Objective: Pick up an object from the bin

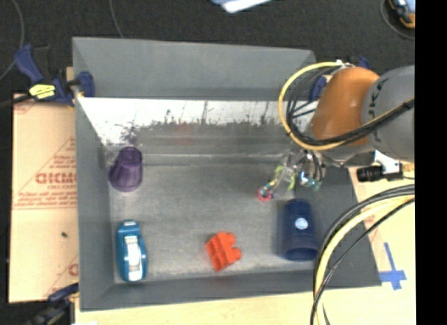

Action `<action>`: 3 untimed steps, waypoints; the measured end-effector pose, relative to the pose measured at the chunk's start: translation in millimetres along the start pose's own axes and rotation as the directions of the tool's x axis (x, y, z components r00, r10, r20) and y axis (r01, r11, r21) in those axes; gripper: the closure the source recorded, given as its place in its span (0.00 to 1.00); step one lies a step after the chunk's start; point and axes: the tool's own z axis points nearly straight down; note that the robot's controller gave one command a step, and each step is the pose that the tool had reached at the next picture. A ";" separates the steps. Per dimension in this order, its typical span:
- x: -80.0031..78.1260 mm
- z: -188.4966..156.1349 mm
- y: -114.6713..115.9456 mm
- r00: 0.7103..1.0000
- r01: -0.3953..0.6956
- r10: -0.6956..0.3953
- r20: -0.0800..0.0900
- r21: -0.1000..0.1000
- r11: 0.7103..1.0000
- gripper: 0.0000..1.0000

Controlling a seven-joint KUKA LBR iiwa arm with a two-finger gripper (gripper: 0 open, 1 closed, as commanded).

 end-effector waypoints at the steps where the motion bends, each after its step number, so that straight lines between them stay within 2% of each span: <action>1: 4.2 16.5 7.1 1.000 0.003 -0.003 0.030 -0.008 1.000 1.00; 2: 10.1 12.8 -3.0 1.000 -0.004 0.004 0.006 -0.001 1.000 1.00; 3: 10.8 32.4 -14.6 0.999 -0.016 0.016 0.034 -0.008 1.000 1.00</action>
Offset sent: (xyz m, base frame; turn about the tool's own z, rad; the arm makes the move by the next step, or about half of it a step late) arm -0.0126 -0.0110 -0.0190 0.0089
